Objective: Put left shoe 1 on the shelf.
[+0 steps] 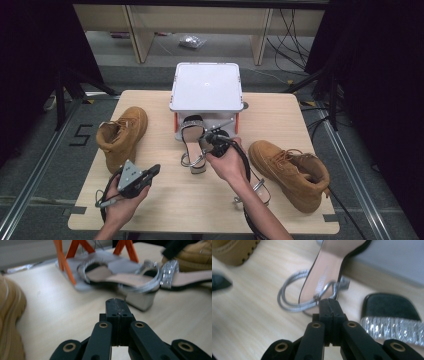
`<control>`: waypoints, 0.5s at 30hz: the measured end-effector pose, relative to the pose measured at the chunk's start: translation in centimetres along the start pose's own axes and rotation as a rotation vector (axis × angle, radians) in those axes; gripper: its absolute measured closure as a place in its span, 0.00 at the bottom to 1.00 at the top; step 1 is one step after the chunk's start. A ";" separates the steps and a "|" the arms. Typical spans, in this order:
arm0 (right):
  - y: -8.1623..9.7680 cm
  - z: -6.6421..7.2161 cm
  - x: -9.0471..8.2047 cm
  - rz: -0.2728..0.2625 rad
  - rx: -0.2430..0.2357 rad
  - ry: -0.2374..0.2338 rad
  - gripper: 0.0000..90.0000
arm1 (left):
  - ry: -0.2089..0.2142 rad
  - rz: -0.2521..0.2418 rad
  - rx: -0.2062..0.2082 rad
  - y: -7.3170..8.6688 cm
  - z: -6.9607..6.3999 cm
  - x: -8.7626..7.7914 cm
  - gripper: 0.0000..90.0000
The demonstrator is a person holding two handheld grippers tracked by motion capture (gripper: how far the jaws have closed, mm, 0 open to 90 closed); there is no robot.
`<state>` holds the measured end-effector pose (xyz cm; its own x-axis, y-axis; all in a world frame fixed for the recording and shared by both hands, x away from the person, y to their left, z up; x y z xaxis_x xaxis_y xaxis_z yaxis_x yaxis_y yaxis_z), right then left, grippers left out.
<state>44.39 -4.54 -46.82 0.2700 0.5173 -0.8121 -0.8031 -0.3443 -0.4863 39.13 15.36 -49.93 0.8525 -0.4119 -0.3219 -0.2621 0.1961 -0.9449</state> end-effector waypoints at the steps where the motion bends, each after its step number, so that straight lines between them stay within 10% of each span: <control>1: 0.3 -0.1 0.0 0.003 -0.018 0.001 1.00 | 0.005 -0.014 0.004 -1.0 0.1 0.4 1.00; 15: 4.7 1.3 3.5 0.045 -0.043 -0.049 1.00 | -0.055 -0.148 0.048 -14.3 3.5 10.1 0.99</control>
<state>40.90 -3.34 -51.48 0.2072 0.5380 -0.8171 -0.7899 -0.4007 -0.4641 53.03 11.50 -39.42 0.9040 -0.3904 -0.1745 -0.1110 0.1797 -0.9774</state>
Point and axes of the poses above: each handheld gripper's, and its own axes: x roughly forward along the jaws, y roughly out of its underside, z roughly to its left, the point moved 7 cm from there along x, roughly forward along the jaws, and after that the axes turned 9 degrees about -y, right-handed, at the moved point
